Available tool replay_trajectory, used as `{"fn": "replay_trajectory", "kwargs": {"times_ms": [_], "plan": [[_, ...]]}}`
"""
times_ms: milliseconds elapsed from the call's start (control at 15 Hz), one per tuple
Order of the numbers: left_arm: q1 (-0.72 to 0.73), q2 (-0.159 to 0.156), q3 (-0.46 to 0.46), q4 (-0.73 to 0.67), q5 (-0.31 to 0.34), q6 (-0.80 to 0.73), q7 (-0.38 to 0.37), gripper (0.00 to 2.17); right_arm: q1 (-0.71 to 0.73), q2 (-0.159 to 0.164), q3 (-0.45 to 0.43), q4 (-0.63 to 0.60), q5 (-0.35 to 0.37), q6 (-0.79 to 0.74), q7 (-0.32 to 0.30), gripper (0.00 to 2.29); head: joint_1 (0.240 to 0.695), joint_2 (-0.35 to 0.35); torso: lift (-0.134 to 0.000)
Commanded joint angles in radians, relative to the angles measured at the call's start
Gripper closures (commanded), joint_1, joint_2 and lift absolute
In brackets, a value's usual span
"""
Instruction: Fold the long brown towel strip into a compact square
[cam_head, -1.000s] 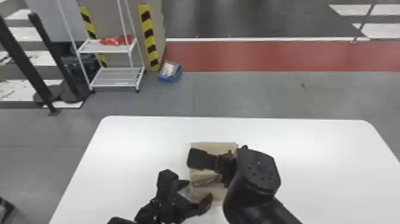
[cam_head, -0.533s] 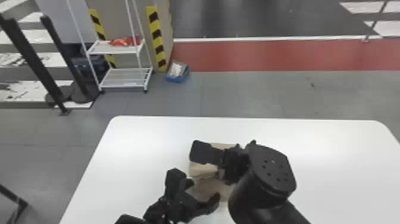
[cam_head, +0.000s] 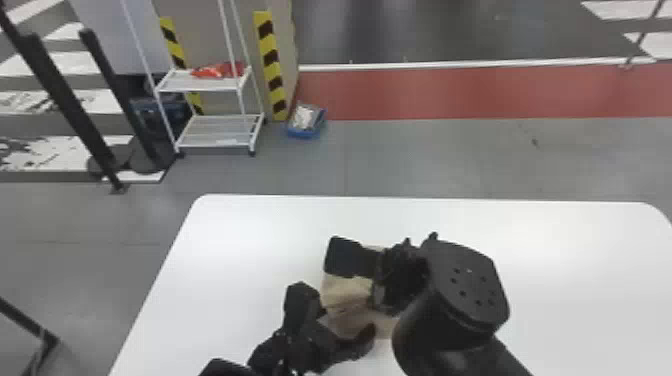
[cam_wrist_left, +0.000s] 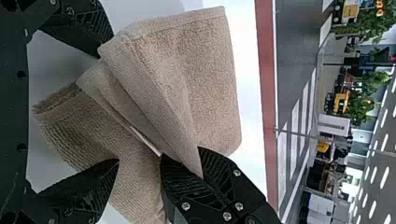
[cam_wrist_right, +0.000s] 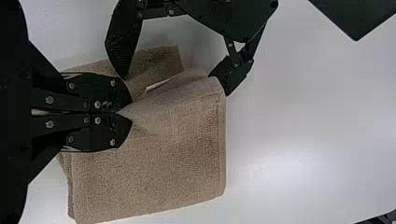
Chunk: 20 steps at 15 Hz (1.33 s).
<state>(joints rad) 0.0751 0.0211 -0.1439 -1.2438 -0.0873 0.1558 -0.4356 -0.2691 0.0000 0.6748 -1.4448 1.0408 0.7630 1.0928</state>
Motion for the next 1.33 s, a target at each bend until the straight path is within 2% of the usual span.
{"fn": "replay_trajectory", "kwargs": {"times_ms": [0,400,467,800,1267], "plan": [[0.0,0.0,0.001,0.001,0.0,0.0,0.0,0.14,-0.007,0.001,-0.008,-0.002,0.016,-0.018,0.006,1.18,0.695,0.103,0.0],[-0.009,0.002,0.015,0.014,-0.002,0.0,0.001,0.14,0.001,0.001,-0.006,-0.014,0.042,-0.037,0.076,1.18,0.695,0.107,0.0],[-0.009,0.003,0.02,0.015,-0.002,0.0,0.0,0.14,0.005,-0.009,-0.001,-0.023,0.048,-0.04,0.079,1.18,0.695,0.11,0.0],[-0.012,0.008,0.029,0.015,-0.002,0.0,-0.003,0.14,0.016,-0.044,-0.015,-0.034,0.062,-0.049,0.07,1.18,0.695,0.109,0.0],[-0.003,0.007,0.029,0.009,-0.002,0.003,-0.005,0.14,0.025,-0.029,0.003,-0.034,0.051,-0.03,0.058,1.18,0.695,0.105,0.0]]}}
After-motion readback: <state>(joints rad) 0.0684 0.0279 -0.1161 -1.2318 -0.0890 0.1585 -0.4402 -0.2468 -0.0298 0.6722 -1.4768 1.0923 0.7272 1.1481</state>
